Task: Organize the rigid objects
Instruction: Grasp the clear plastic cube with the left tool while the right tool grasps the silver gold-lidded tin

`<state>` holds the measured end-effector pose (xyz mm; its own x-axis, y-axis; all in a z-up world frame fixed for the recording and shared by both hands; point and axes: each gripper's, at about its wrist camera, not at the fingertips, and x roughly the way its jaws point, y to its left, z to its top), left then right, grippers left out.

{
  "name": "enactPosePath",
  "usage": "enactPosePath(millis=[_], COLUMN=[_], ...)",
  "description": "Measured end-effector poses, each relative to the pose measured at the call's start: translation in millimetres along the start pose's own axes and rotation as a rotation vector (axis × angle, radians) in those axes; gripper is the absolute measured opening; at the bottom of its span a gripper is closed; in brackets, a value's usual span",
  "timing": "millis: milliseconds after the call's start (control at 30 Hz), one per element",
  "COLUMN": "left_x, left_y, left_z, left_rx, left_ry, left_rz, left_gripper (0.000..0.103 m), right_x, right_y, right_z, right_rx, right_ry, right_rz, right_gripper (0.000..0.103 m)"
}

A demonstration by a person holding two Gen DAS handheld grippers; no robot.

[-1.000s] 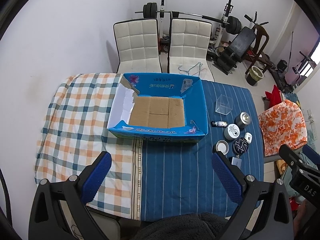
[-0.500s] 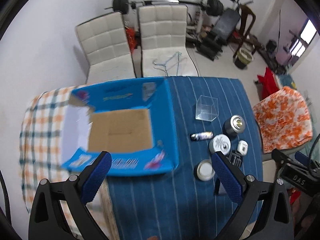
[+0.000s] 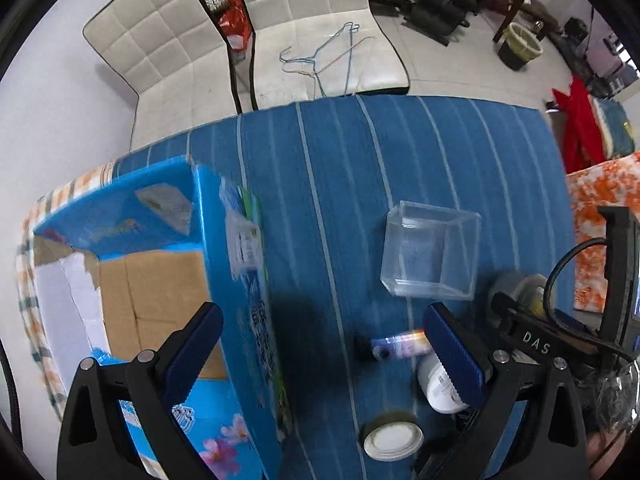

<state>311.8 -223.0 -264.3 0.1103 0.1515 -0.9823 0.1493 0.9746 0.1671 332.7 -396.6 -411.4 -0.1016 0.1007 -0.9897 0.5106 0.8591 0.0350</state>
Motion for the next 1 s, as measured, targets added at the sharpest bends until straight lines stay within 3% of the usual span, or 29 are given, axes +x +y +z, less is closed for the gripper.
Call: enactPosePath(millis=[33, 133, 333, 533, 733, 767, 800, 833, 900, 1000], left_x=[0, -3, -1, 39, 93, 102, 108, 114, 115, 112], left_y=[-2, -7, -38, -67, -89, -91, -91, -92, -93, -94], left_z=[6, 17, 34, 53, 62, 62, 60, 58, 59, 55], left_rx=[0.01, 0.012, 0.077, 0.104, 0.151, 0.154, 0.149, 0.146, 0.154, 0.147], left_ry=[-0.015, -0.009, -0.013, 0.079, 0.185, 0.2, 0.209, 0.217, 0.175, 0.145], left_rz=[0.017, -0.019, -0.075, -0.103, -0.098, -0.098, -0.114, -0.126, -0.116, -0.119], left_gripper=[0.103, 0.103, 0.103, 0.103, 0.102, 0.099, 0.08, 0.07, 0.061, 0.061], right_x=[10, 19, 5, 0, 9, 13, 14, 15, 13, 10], right_y=[0, -2, -24, -59, -67, -70, -68, -66, -62, -60], right_z=[3, 4, 4, 3, 4, 6, 4, 3, 3, 2], right_rx=[0.003, 0.003, -0.012, 0.018, 0.031, 0.03, 0.03, 0.03, 0.026, 0.019], right_ry=[0.026, 0.038, 0.019, 0.006, 0.016, 0.017, 0.02, 0.021, 0.006, 0.0], right_rz=[0.002, 0.02, -0.006, -0.019, -0.023, -0.02, -0.023, -0.029, -0.04, -0.036], right_gripper=[0.082, 0.075, 0.074, 0.074, 0.074, 0.074, 0.074, 0.074, 0.074, 0.074])
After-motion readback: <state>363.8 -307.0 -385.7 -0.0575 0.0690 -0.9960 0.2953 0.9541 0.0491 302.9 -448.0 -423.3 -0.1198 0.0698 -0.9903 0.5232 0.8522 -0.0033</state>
